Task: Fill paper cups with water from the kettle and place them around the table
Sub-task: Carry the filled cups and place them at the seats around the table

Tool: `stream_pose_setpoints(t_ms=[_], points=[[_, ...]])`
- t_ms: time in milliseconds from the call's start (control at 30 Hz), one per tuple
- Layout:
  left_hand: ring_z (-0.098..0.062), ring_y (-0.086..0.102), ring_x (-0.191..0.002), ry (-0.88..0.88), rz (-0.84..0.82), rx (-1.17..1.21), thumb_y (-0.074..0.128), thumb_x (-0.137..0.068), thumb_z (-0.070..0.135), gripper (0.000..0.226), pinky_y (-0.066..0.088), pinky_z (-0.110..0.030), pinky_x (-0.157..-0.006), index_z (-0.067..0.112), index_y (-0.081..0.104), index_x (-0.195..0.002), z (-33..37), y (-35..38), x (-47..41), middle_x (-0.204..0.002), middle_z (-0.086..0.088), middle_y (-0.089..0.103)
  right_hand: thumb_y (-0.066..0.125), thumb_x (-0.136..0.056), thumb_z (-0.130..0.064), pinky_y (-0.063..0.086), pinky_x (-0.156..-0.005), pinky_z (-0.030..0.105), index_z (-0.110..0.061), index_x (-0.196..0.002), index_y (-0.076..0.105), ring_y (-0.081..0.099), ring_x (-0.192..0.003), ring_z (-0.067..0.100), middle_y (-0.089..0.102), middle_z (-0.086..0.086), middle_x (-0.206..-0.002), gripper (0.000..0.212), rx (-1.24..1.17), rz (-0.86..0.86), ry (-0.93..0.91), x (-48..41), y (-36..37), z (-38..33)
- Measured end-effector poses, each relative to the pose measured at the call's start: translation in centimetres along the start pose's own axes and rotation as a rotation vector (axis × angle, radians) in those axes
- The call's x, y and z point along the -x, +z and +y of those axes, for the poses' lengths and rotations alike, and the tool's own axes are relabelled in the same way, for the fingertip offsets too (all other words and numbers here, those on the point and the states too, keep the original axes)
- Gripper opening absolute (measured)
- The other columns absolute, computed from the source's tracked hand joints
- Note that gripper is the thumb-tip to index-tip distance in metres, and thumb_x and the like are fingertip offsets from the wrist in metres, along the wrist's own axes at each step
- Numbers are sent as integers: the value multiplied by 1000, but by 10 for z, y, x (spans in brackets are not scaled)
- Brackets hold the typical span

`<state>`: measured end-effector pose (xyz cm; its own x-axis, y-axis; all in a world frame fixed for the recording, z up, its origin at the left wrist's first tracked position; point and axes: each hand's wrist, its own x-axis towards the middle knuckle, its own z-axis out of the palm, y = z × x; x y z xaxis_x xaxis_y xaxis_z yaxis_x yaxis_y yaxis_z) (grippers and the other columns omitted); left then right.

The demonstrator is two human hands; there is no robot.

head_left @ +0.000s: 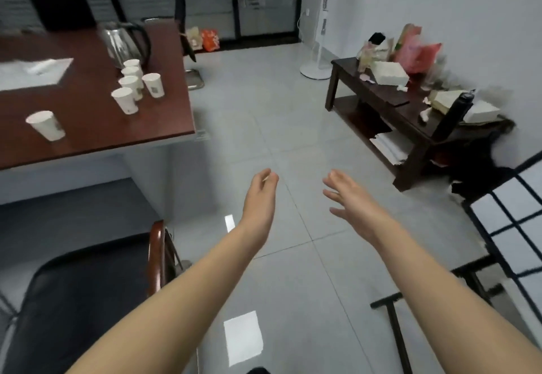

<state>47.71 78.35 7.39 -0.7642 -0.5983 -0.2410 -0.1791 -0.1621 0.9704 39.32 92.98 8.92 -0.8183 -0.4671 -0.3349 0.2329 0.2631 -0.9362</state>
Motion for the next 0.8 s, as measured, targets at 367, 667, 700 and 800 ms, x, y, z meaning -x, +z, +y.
stream_pose_setpoints(t_ms=[367, 667, 700, 800], points=[[-11, 45, -127, 19, 307, 79, 43, -99, 32, 39, 33, -29, -104, 20, 43, -135, 29, -35, -201, -138, 0, 50, 40, -100, -42, 36, -109, 38, -23, -149, 25, 45, -129, 13, 39, -4, -148, 55, 138, -271, -19, -227, 71, -73], [-12, 42, -130, 21, 468, 81, 41, -100, 31, 41, 29, -34, -112, 17, 40, -138, 81, -73, -357, -140, 0, 49, 40, -100, -41, 37, -108, 37, -23, -150, 23, 45, -127, 11, 42, -4, -147, 56, 217, -426, -74, -393, 134, -160], [-12, 42, -130, 30, 489, 77, 41, -100, 31, 41, 30, -33, -112, 17, 41, -138, 87, -79, -372, -140, 1, 49, 40, -100, -41, 37, -108, 37, -23, -150, 23, 46, -127, 11, 42, -4, -147, 56, 217, -444, -79, -409, 143, -168], [-11, 44, -128, 26, 559, 68, 43, -99, 30, 40, 31, -26, -106, 16, 43, -137, 97, -98, -412, -137, 3, 50, 40, -100, -41, 38, -108, 37, -23, -150, 22, 46, -128, 11, 41, -3, -148, 57, 232, -498, -80, -452, 169, -182]])
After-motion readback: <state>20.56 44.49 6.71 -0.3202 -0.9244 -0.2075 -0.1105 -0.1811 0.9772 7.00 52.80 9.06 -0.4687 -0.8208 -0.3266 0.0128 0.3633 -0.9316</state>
